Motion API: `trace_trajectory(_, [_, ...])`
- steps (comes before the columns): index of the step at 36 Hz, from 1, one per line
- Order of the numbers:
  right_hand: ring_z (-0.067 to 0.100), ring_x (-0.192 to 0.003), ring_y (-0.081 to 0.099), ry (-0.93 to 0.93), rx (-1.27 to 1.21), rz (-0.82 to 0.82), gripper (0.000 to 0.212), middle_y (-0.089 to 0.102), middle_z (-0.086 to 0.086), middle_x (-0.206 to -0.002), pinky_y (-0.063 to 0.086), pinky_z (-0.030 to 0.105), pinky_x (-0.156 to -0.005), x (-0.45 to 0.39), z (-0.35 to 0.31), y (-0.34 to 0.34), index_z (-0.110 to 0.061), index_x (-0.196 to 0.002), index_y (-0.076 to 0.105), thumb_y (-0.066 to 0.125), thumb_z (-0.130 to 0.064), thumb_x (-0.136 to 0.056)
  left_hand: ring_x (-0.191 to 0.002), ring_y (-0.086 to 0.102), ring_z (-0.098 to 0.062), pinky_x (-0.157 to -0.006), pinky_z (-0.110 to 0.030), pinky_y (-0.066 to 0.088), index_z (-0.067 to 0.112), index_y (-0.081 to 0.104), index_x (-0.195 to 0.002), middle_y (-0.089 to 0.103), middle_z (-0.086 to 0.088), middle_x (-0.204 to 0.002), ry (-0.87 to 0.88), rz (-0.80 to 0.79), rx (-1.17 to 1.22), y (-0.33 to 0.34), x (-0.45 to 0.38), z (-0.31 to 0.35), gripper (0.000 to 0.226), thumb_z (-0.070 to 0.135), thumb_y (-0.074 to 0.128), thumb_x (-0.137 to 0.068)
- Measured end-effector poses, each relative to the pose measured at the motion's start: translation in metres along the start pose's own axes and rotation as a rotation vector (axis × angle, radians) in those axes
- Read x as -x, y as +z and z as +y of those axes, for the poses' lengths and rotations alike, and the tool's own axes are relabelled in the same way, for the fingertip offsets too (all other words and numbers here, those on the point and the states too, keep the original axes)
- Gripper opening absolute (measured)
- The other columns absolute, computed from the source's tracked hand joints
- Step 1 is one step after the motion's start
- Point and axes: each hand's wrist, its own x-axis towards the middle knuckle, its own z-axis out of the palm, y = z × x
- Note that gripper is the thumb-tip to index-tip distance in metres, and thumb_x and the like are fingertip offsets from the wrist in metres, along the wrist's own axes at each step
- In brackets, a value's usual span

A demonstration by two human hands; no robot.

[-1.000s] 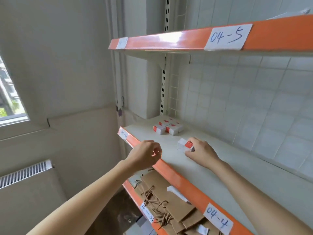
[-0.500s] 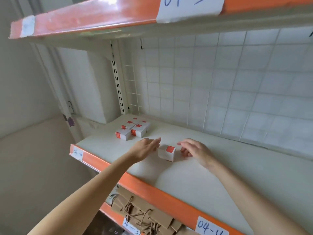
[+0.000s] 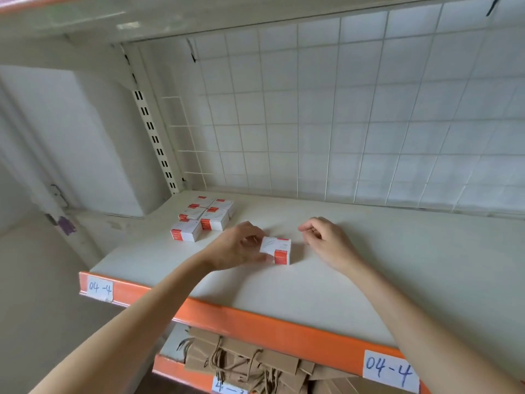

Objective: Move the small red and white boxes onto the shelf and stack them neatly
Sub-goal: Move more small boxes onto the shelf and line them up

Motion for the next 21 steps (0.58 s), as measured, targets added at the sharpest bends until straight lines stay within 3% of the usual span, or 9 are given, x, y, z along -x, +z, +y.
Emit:
trace_trajectory(4, [0.007,-0.074,0.054,-0.001,-0.007,-0.002,0.016,0.057,-0.003,-0.092,0.038,0.008,-0.062,0.002,0.001,-0.001,-0.007,-0.099,0.064,0.05,-0.006,-0.091,-0.076,0.051,0.0,-0.066,-0.007,0.037,0.019,0.064,-0.106,0.058,0.005,-0.094,0.005,0.229,0.029,0.014,-0.009,-0.012,0.044,0.04,0.079,-0.071])
trace_trajectory(12, [-0.001,-0.073,0.054,-0.071,0.065,0.02,0.015,0.057,0.0,-0.092,0.037,0.004,-0.066,0.001,0.005,0.004,-0.007,-0.096,0.066,0.053,-0.004,-0.09,-0.082,0.054,-0.006,-0.07,-0.008,0.038,0.029,0.058,-0.106,0.058,0.003,-0.096,0.159,0.233,0.078,0.016,-0.007,-0.024,0.044,0.035,0.082,-0.069])
trace_trajectory(21, [-0.005,-0.071,0.053,-0.142,0.134,0.021,0.012,0.054,0.0,-0.089,0.037,0.005,-0.067,0.002,0.005,0.004,-0.005,-0.093,0.066,0.056,-0.001,-0.088,-0.078,0.049,0.0,-0.068,-0.004,0.035,0.024,0.057,-0.107,0.051,0.003,-0.098,0.121,0.281,0.034,0.017,-0.005,-0.022,0.05,0.039,0.082,-0.067])
